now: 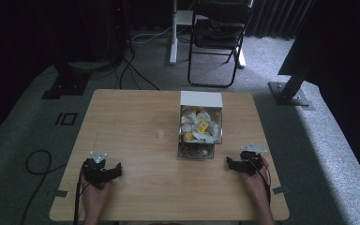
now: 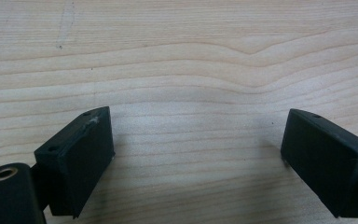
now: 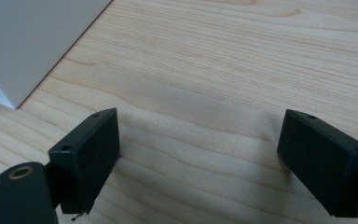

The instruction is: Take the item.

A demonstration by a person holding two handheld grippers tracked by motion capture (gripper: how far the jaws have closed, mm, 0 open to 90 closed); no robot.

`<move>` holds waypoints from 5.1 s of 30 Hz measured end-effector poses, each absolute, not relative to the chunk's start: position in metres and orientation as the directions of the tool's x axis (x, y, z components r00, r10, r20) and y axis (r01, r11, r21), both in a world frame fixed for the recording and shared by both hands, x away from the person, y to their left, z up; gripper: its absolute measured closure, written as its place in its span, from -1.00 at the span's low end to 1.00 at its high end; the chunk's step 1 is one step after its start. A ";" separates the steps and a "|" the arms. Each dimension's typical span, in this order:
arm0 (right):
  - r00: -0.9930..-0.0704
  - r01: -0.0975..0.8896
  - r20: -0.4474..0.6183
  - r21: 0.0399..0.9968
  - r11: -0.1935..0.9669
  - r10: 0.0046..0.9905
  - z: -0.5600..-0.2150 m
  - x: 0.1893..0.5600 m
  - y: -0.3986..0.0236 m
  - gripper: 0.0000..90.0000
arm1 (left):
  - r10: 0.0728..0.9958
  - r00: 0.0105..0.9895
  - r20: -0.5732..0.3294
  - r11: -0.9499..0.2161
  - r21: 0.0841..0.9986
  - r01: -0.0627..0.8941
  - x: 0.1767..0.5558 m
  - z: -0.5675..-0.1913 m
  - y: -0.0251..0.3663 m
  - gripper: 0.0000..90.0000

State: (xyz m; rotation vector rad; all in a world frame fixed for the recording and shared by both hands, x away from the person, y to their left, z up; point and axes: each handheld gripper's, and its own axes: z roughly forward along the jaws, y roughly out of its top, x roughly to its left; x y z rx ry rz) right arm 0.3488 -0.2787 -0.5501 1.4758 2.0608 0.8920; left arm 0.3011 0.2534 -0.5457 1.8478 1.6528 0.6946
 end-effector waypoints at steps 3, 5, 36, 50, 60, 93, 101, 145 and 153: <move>-0.326 0.654 0.010 0.724 0.218 0.945 -0.550 0.349 -0.279 -0.72 | 0.994 0.110 0.013 -0.087 0.704 0.705 0.300 -0.545 0.253 -0.75; -0.327 0.654 0.009 0.725 0.219 0.945 -0.550 0.349 -0.279 -0.72 | 0.993 0.118 0.013 -0.093 0.705 0.703 0.301 -0.546 0.254 -0.75; -0.329 0.653 0.009 0.725 0.220 0.944 -0.550 0.349 -0.279 -0.72 | 0.977 0.212 0.026 -0.172 0.689 0.705 0.296 -0.534 0.239 -0.15; -0.329 0.653 0.010 0.725 0.220 0.944 -0.550 0.349 -0.279 -0.72 | 0.964 0.266 0.014 -0.196 0.714 0.672 0.292 -0.524 0.225 -0.14; -0.329 0.653 0.009 0.725 0.220 0.944 -0.550 0.349 -0.279 -0.72 | 0.952 0.305 0.002 -0.211 0.727 0.653 0.292 -0.516 0.208 -0.12; -0.329 0.653 0.009 0.725 0.220 0.944 -0.550 0.349 -0.279 -0.72 | 0.884 0.467 -0.023 -0.285 0.765 0.577 0.300 -0.493 0.149 -0.01; -0.329 0.653 0.009 0.725 0.221 0.944 -0.550 0.349 -0.279 -0.72 | 0.869 0.494 -0.023 -0.297 0.774 0.559 0.301 -0.488 0.135 -0.02; -0.329 0.653 0.009 0.725 0.220 0.944 -0.550 0.349 -0.279 -0.72 | 0.779 0.627 -0.002 -0.374 0.801 0.467 0.299 -0.477 0.079 -0.04; -0.329 0.653 0.009 0.725 0.220 0.944 -0.550 0.349 -0.279 -0.72 | 0.757 0.653 -0.002 -0.378 0.814 0.441 0.299 -0.474 0.067 -0.05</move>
